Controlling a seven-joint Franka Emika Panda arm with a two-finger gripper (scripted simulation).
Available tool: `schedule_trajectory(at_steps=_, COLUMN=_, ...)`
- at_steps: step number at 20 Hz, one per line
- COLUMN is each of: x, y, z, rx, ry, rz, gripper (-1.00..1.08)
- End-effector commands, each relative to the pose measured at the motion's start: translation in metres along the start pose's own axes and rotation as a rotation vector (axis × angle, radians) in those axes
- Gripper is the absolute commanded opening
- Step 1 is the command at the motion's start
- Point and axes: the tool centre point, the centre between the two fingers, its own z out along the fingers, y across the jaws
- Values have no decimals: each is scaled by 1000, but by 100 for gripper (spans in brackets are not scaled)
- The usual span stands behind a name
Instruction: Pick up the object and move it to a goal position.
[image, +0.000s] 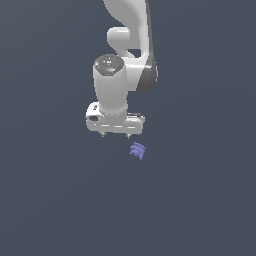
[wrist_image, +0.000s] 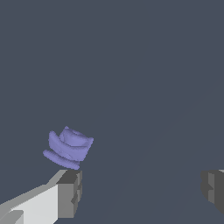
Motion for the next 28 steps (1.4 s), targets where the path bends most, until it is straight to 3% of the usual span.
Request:
schedule_trajectory(at_steps=1, x=0, y=0, z=0, rx=0, ry=0, rz=0, gripper=100)
schedule_trajectory(at_steps=16, x=-7, y=-12, z=2, rx=24, ry=-29, rz=20, gripper=100)
schedule_trajectory(at_steps=28, x=-8, y=-26, z=18, rx=17, ry=-24, rz=-185, gripper=100)
